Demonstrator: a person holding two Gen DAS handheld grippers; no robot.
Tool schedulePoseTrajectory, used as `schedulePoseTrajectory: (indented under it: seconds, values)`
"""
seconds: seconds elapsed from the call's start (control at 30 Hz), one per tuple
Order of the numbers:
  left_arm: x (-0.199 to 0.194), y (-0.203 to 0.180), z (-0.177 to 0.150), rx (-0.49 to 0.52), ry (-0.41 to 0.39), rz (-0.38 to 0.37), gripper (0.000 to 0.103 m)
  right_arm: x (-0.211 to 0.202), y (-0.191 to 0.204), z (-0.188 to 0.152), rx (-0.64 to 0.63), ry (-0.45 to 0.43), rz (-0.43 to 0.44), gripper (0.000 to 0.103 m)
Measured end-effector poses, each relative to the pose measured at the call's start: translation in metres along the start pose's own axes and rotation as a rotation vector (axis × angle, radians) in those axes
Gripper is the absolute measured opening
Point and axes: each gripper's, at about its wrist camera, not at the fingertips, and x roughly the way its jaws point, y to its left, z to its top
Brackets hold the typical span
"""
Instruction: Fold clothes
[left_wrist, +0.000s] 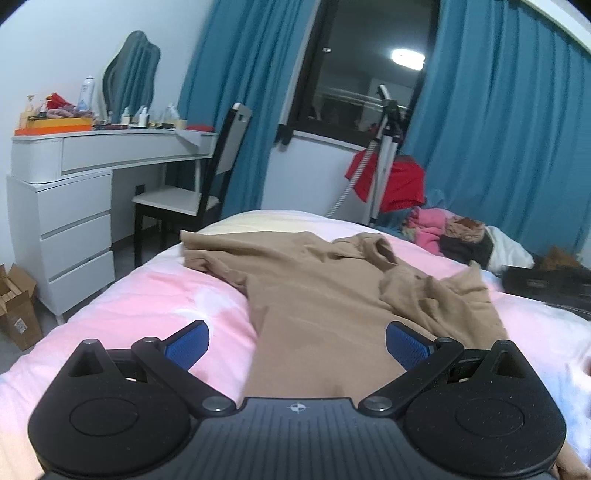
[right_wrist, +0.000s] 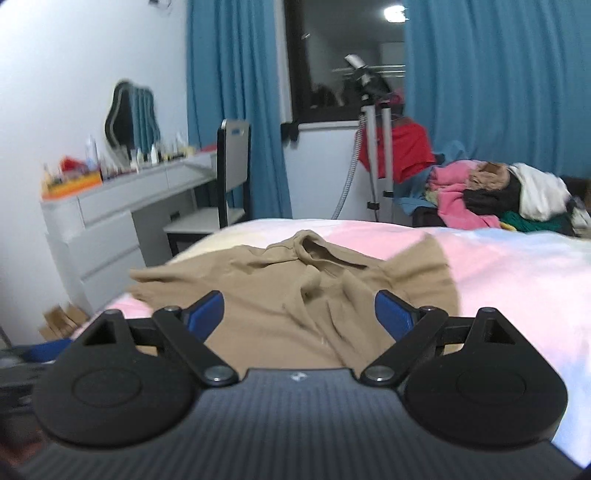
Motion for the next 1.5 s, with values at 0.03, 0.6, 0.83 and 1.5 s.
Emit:
schedulePoseTrajectory:
  seconds: [0.03, 0.6, 0.83, 1.5]
  values:
    - [-0.005, -0.004, -0.002, 0.01, 0.002, -0.009, 0.103, -0.02, -0.002, -0.003, 0.022, -0.006, 0.002, 0.09]
    - [-0.068, -0.087, -0.04, 0.277, -0.004, -0.166, 0.103, -0.156, -0.074, -0.024, 0.258, -0.233, -0.04, 0.09]
    - [-0.102, -0.133, -0.053, 0.373, -0.139, -0.191, 0.103, -0.166, -0.076, -0.029, 0.162, -0.278, -0.062, 0.09]
    - [-0.112, -0.114, -0.037, 0.272, -0.271, -0.111, 0.103, -0.133, -0.039, -0.05, 0.002, -0.197, -0.094, 0.09]
